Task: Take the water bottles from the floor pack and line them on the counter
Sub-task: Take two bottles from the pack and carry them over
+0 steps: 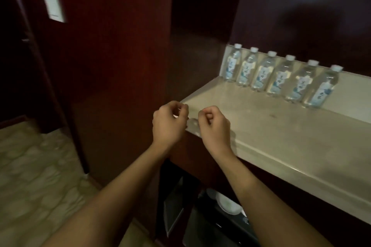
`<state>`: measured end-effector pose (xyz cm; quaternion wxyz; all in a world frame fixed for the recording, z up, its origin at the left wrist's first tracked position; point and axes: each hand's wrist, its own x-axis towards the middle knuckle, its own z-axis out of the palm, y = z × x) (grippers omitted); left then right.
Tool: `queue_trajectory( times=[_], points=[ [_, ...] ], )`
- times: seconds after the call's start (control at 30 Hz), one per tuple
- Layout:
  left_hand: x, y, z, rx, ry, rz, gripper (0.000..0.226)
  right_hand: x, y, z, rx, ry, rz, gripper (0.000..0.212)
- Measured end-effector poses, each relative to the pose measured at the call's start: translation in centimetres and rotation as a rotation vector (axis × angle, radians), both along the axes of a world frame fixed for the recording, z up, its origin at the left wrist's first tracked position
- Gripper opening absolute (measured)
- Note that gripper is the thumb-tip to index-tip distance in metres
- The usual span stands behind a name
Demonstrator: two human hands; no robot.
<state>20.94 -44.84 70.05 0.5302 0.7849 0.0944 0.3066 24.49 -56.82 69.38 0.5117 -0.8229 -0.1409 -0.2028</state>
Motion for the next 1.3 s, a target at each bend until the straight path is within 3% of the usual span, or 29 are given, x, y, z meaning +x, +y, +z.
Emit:
queue_trajectory(
  times=[0.33,0.47,0.73,1.03,1.3],
  points=[
    [-9.0,14.8,-1.9,0.079,0.054,0.188,0.023,-6.1,15.1,-1.7,-0.032,-0.005,0.187,0.014],
    [-12.2,23.2,-4.2,0.096,0.202,0.147,0.020,-9.0,23.3,-3.2,-0.054,0.055,0.275,0.014],
    [-18.7,35.7,-10.9,-0.056,0.344,0.241,0.029,-13.8,36.5,-8.7,-0.081,0.226,0.460,0.019],
    [-23.7,43.8,-19.8,-0.325,0.557,0.432,0.015,-15.1,44.9,-19.7,-0.273,0.526,0.606,0.014],
    [-23.7,46.6,-29.7,-0.435,0.808,0.513,0.013,-12.0,48.5,-33.6,-0.487,0.955,0.780,0.017]
  ],
)
